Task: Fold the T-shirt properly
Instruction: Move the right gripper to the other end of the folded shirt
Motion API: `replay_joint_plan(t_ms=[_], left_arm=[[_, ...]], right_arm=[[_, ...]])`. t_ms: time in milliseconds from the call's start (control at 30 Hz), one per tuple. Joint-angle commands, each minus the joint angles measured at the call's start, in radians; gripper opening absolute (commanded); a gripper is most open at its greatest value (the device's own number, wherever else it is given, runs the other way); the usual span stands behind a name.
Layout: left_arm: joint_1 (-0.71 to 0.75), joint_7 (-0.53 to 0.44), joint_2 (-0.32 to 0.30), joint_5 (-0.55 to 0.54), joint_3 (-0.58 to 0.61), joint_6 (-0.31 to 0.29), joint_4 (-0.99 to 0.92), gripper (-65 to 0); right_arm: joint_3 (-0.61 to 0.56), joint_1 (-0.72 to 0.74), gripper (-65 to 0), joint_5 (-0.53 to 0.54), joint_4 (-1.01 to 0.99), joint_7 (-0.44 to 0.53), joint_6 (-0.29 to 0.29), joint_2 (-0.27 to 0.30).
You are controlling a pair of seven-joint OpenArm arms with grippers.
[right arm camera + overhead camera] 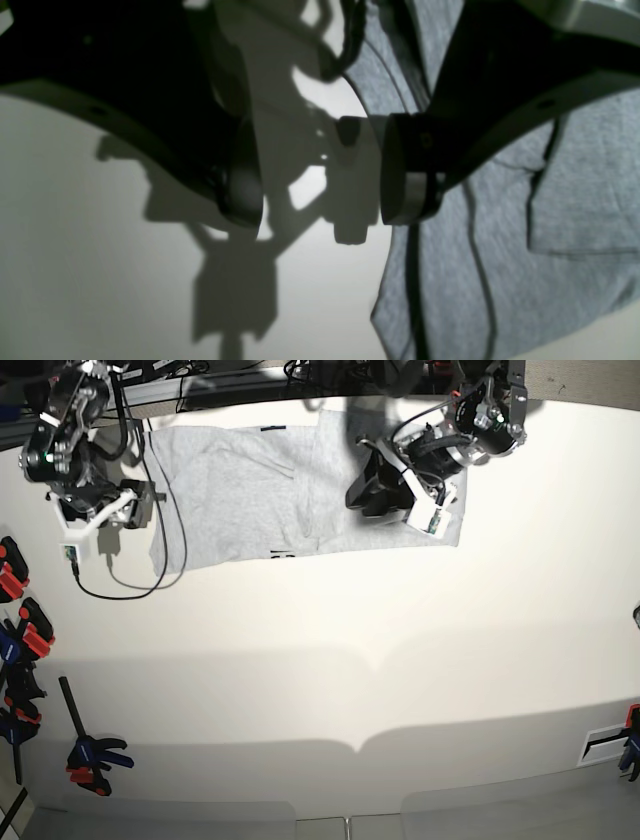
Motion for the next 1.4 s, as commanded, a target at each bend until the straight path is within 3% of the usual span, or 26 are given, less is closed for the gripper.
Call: replay_joint_plan(t_ms=[0,67,167,300,533,700,900,1000,1167,1267,1367], left_arm=[[-0.005,-0.020,0.000,-0.016,0.001,-0.004,0.018,-48.4],[-0.005,-0.020,0.000,-0.016,0.001,-0.004,0.018,-48.4],[-0.005,-0.020,0.000,-0.016,0.001,-0.004,0.018,-48.4],[-0.005,-0.021,0.000,-0.016,0.001,-0.004,0.018,-48.4],[-0.005,-0.032,0.000,-0.019,0.001,-0.004,0.018,-48.4],[-0.005,-0.025,0.000,-0.020,0.001,-0.003,0.018,-48.4],[-0.005,0.186,0.000,-0.109,0.001,-0.004,0.018,-48.4],[-0.005,0.205,0.000,-0.101,0.001,-0.005,0.018,-48.4],[0.002,0.205,0.000,-0.058,0.001,-0.004,0.018,-48.4],[0.025,0.196,0.000,-0.064,0.001,-0.004,0.018,-48.4],[0.062,0.127,0.000,-0.060,0.001,-0.004,0.018,-48.4]], right_arm=[[0.005,0.018,-29.2,0.013,-0.013,0.013,0.005,0.014],[0.005,0.034,-29.3,0.074,-0.082,-0.020,0.016,0.014],[0.004,0.042,-29.3,0.175,-0.161,-0.109,0.087,0.014],[0.004,0.041,-29.3,0.217,-0.174,-0.169,0.141,0.008],[-0.005,0.039,-29.3,0.272,-0.174,-0.213,0.143,-0.020],[-0.095,0.040,-29.3,0.273,-0.174,-0.219,0.143,-0.057],[-0.152,0.042,-30.0,0.273,-0.174,-0.200,0.111,-0.060],[-0.152,0.045,-38.3,0.269,-0.174,-0.201,0.100,-0.056],[-0.151,0.060,-65.0,0.259,-0.166,-0.166,0.101,-0.048],[-0.137,0.093,-65.0,0.243,-0.164,-0.151,0.101,-0.043],[-0.110,0.140,-65.0,0.212,-0.164,-0.154,0.101,-0.040]])
